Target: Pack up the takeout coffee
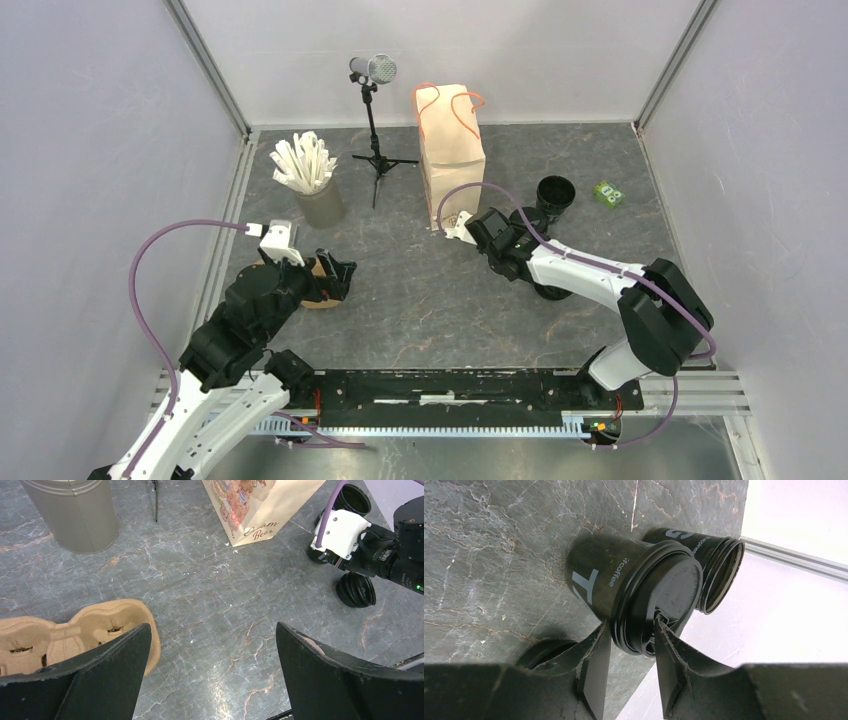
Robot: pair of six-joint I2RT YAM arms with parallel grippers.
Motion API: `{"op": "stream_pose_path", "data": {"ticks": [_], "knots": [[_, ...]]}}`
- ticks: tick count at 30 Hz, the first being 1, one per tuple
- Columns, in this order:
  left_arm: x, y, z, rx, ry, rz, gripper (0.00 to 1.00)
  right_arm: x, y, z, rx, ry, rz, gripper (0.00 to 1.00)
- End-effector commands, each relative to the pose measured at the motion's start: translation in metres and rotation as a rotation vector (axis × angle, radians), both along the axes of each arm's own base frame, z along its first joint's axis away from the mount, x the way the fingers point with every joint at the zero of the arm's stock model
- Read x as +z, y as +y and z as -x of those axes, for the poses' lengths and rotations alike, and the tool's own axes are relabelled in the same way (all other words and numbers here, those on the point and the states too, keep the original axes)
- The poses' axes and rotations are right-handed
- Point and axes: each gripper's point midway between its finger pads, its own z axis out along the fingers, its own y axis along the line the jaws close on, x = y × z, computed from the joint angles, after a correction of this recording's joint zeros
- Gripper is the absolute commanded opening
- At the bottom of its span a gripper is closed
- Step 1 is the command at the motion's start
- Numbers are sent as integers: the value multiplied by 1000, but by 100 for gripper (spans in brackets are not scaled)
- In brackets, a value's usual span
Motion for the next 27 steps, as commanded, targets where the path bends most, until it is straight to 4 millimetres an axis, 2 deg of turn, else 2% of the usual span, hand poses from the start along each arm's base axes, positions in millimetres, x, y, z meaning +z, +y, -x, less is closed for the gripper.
{"op": "stream_pose_path", "data": {"ticks": [1, 10, 16, 19, 20, 23, 27], "knots": [[13, 0, -2, -12, -54, -8, 100, 11, 5, -8, 4, -39, -29, 46], [12, 2, -3, -1, -51, -14, 100, 18, 8, -11, -2, -49, -48, 55], [7, 3, -8, 15, -28, -41, 100, 43, 12, -6, -28, -54, -132, 69], [0, 7, -12, 50, 2, -66, 100, 55, 27, 1, 19, -30, -252, 83], [-4, 7, -14, 62, 20, -73, 100, 60, 31, 4, 26, -30, -299, 85], [-14, 15, -20, 147, 74, -87, 100, 75, 40, 13, 27, -38, -435, 86], [-42, 32, -25, 293, 191, -142, 100, 104, 58, 25, 27, -91, -714, 85]]}}
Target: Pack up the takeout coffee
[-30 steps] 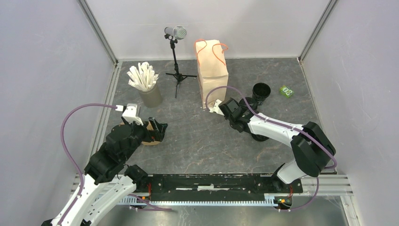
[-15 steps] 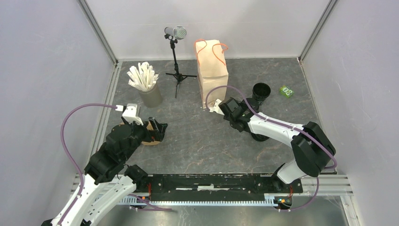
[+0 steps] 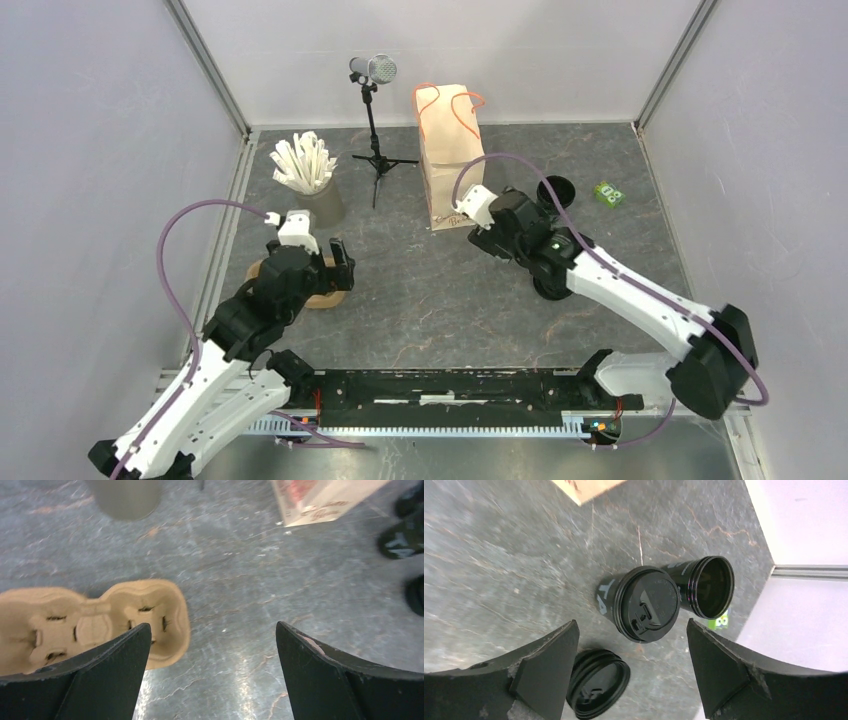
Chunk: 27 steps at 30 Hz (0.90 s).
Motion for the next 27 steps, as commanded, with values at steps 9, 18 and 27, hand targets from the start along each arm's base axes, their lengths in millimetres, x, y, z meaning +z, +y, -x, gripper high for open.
{"op": "stream_pose_path", "data": {"ticks": [9, 18, 27], "knots": [[-29, 10, -10, 343, 177, 153, 100, 131, 43, 5, -8, -351, -827, 98], [-30, 48, 0, 588, 164, 151, 100, 184, 46, -64, -127, -379, -872, 82], [-35, 54, -1, 626, 165, 123, 100, 181, 79, -131, -116, -292, -854, 75]]}}
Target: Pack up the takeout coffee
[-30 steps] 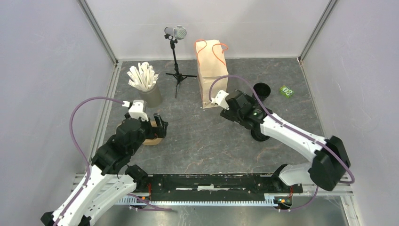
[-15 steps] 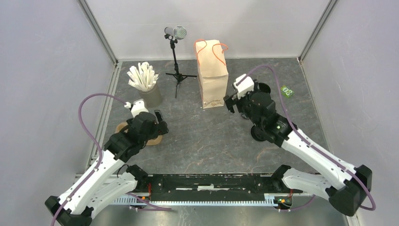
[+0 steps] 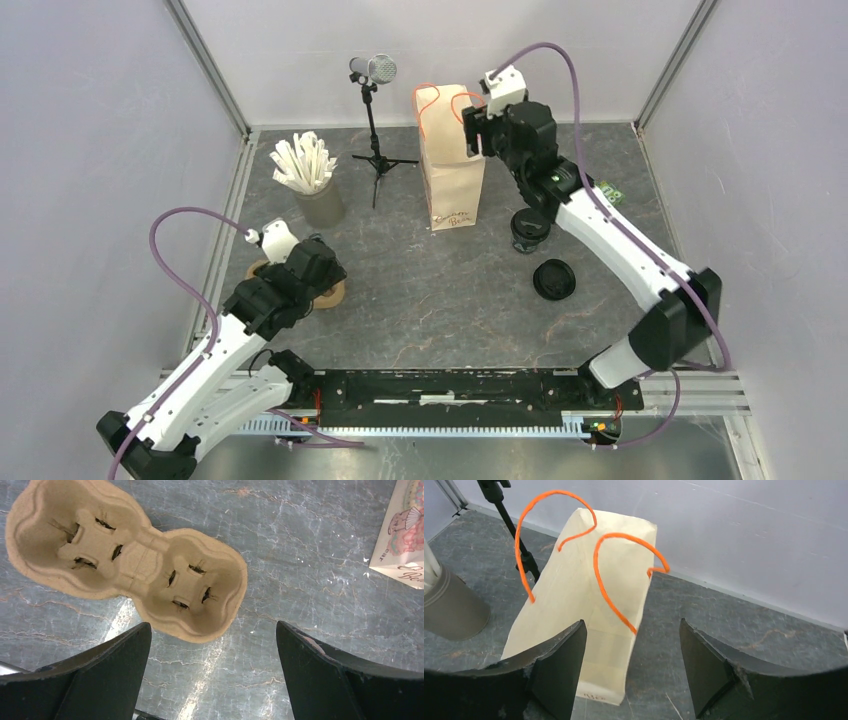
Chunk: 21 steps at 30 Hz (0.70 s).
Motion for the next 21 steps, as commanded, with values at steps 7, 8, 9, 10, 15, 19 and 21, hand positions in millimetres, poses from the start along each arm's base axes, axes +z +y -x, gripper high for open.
{"op": "stream_pose_path", "data": {"ticks": [7, 8, 9, 10, 15, 19, 21], "knots": [[24, 17, -7, 96, -105, -15, 100, -8, 31, -41, 61, 22, 42, 77], [24, 18, -7, 103, -109, -17, 100, -14, 33, -42, 64, 36, 48, 77], [25, 19, -7, 110, -114, -16, 100, -19, 33, -43, 64, 47, 56, 78], [24, 20, -7, 115, -116, -16, 100, -25, 33, -45, 59, 57, 65, 79], [22, 22, -7, 123, -107, -33, 100, -37, 21, -55, -17, 51, 110, 71], [23, 26, -8, 145, -118, -40, 100, -38, 16, -59, -39, 35, 151, 46], [24, 27, -7, 152, -124, -44, 100, -37, 17, -56, -24, 33, 155, 34]]}}
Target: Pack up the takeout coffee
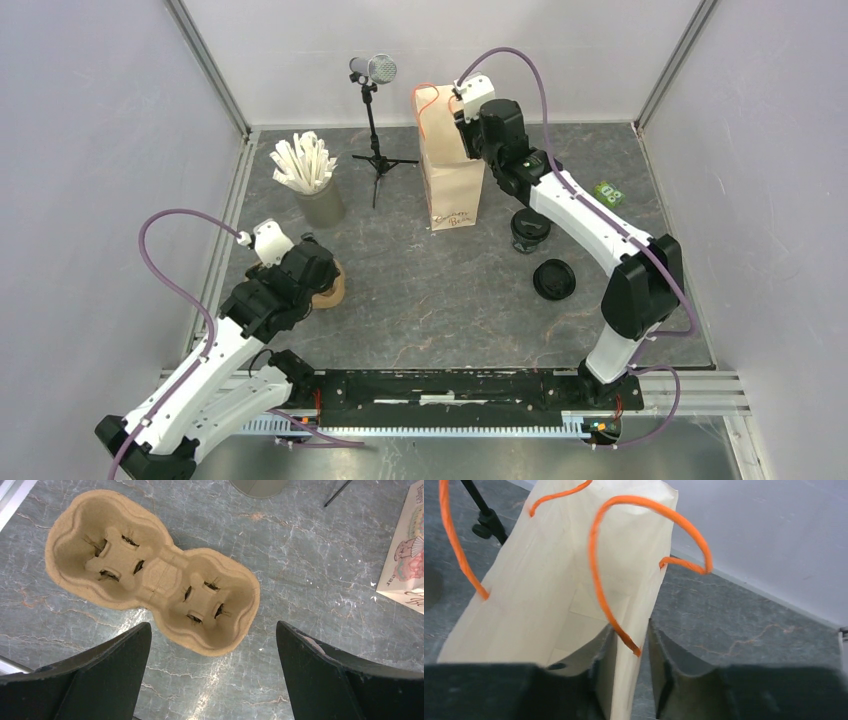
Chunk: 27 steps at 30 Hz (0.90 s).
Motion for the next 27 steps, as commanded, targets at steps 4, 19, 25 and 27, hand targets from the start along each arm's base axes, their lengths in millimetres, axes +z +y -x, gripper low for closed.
{"op": "stream_pose_path", "data": {"ticks": [4, 19, 25, 27], "knots": [[18, 8, -9, 84, -84, 12, 100, 33, -4, -1, -1, -78, -2, 16], [32, 3, -18, 69, -90, -1, 100, 21, -16, 84, 80, 76, -193, 0], [31, 2, -20, 87, -86, 1, 100, 6, -7, 135, 169, 151, -436, 0], [32, 5, -18, 105, -76, -9, 99, 8, 0, 151, 216, 165, -532, 0]]}}
